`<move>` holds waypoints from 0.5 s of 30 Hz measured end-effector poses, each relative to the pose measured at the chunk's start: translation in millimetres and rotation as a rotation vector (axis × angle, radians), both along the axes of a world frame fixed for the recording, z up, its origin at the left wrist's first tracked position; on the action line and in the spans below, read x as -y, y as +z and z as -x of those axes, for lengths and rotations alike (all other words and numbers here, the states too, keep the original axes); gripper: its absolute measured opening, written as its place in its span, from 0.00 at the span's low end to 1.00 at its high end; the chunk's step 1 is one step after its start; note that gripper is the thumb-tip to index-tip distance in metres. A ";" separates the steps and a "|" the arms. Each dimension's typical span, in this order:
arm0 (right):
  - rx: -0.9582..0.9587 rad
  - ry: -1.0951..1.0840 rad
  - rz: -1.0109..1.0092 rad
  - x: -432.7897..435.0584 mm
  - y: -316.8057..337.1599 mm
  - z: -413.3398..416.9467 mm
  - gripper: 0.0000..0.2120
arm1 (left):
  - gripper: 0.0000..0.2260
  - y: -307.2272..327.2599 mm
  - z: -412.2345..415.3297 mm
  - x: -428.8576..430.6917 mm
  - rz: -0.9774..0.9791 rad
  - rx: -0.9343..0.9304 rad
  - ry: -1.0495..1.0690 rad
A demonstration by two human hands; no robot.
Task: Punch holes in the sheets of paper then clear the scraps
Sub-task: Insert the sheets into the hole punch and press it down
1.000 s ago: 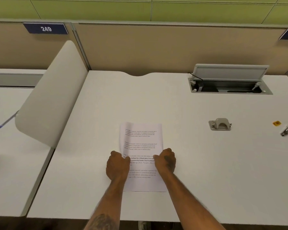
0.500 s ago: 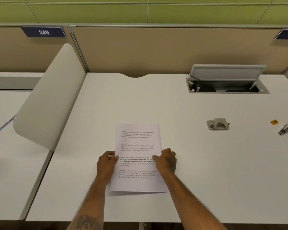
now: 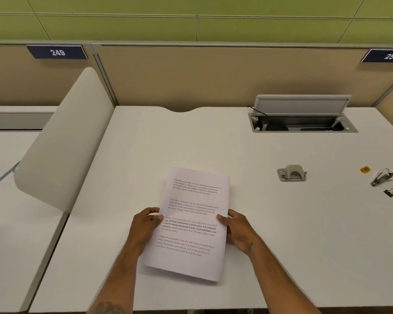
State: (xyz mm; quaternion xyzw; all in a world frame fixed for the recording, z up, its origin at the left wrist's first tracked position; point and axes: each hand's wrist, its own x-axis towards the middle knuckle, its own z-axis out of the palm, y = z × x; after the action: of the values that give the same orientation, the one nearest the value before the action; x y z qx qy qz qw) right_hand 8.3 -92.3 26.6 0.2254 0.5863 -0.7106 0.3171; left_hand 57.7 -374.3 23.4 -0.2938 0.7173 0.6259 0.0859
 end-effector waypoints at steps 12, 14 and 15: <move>-0.057 -0.375 0.091 -49.6 3.0 -26.1 0.11 | 0.34 -6.7 -30.2 -34.2 -0.608 0.092 0.183; -0.060 -0.434 0.103 -59.8 1.2 -29.9 0.11 | 0.34 -12.1 -42.3 -66.1 -0.737 0.075 0.200; -0.060 -0.457 0.105 -64.6 -0.2 -31.9 0.11 | 0.32 -12.4 -46.4 -84.5 -0.790 0.070 0.215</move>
State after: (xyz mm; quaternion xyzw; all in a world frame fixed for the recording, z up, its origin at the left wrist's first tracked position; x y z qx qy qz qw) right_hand 40.3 -27.8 26.3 0.3142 0.4913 -0.7999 0.1415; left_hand 104.1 -289.8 11.0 -0.3326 0.3836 0.8482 0.1508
